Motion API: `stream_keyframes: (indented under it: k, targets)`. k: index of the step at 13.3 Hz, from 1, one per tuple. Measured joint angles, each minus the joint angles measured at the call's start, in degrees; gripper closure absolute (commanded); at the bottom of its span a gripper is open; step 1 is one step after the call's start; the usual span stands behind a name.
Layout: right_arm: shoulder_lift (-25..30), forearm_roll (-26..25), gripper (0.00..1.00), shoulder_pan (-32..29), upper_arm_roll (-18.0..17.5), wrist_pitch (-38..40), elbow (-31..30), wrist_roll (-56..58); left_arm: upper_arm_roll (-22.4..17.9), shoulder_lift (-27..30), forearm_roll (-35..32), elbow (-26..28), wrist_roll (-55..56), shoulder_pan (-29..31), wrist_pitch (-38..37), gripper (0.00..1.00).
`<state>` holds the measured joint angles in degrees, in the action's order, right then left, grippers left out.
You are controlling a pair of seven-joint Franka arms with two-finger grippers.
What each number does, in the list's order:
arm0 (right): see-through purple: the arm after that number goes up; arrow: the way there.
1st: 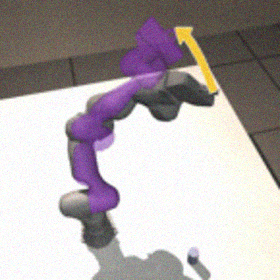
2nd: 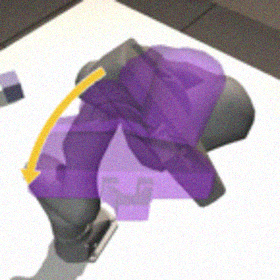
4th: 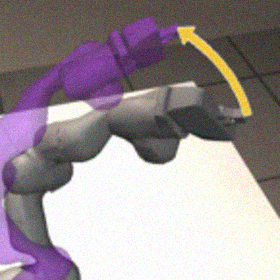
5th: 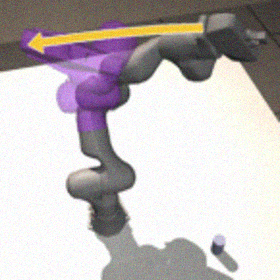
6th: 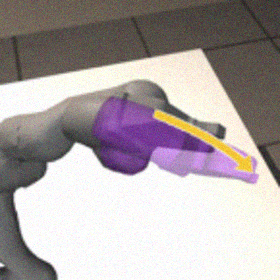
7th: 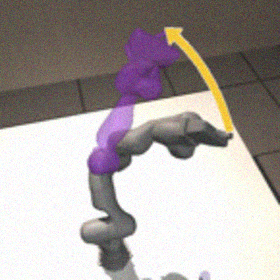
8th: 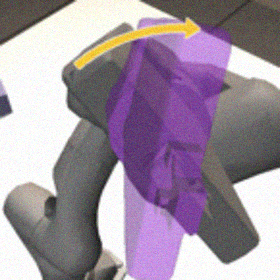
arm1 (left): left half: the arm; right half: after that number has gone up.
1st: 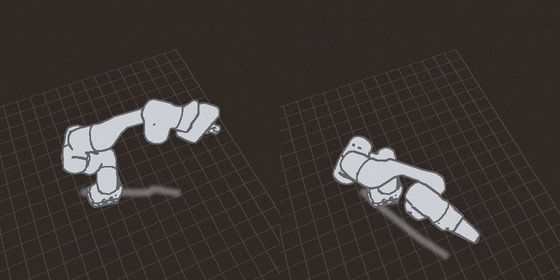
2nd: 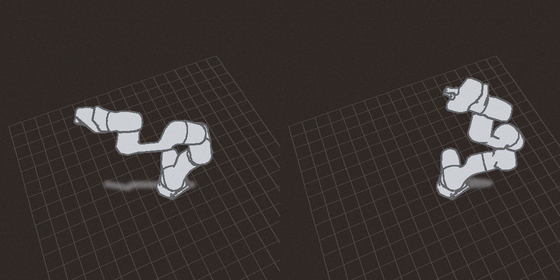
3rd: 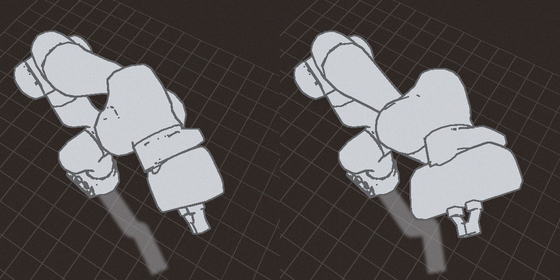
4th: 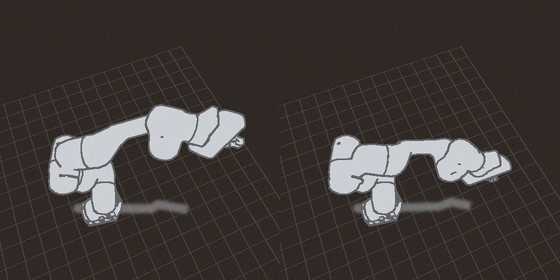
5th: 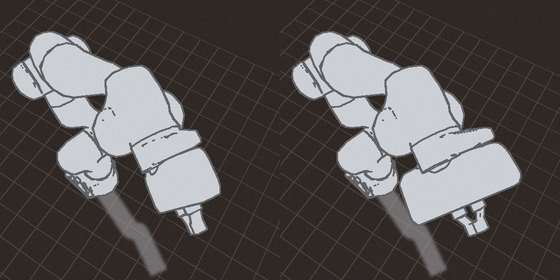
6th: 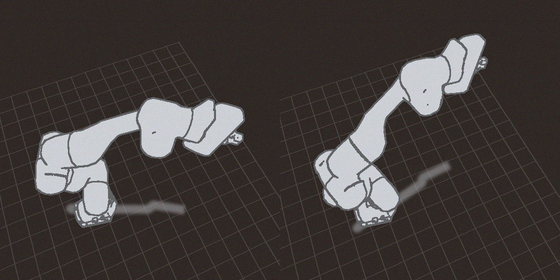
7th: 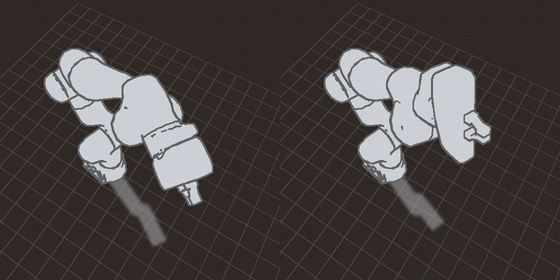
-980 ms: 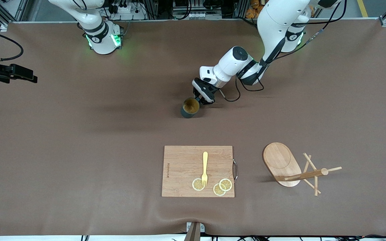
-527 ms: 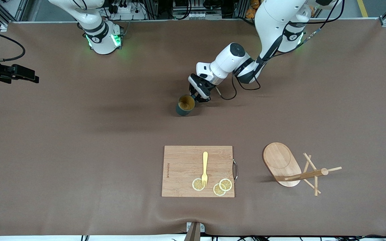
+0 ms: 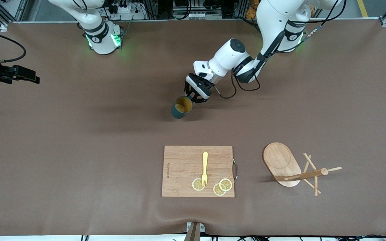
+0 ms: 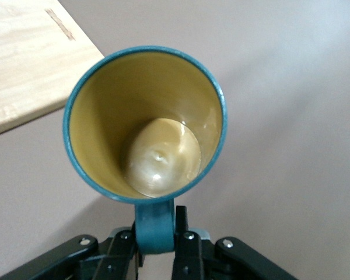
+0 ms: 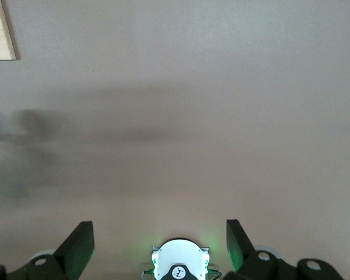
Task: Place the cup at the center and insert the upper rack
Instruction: 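Lift the teal mug off the table with the left gripper, then carry the teal mug toward the wooden mug tree with the left gripper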
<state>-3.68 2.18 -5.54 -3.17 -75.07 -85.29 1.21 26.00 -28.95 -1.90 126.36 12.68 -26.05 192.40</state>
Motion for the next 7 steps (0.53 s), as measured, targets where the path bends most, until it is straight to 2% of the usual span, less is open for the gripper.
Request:
stream_keyframes:
  k: [7]
  targets:
    - [0.0,0.0,0.00,0.0,0.0,-0.2,0.0,0.0,0.3,5.3,0.0,-2.7,15.6,0.4,-1.4,1.00]
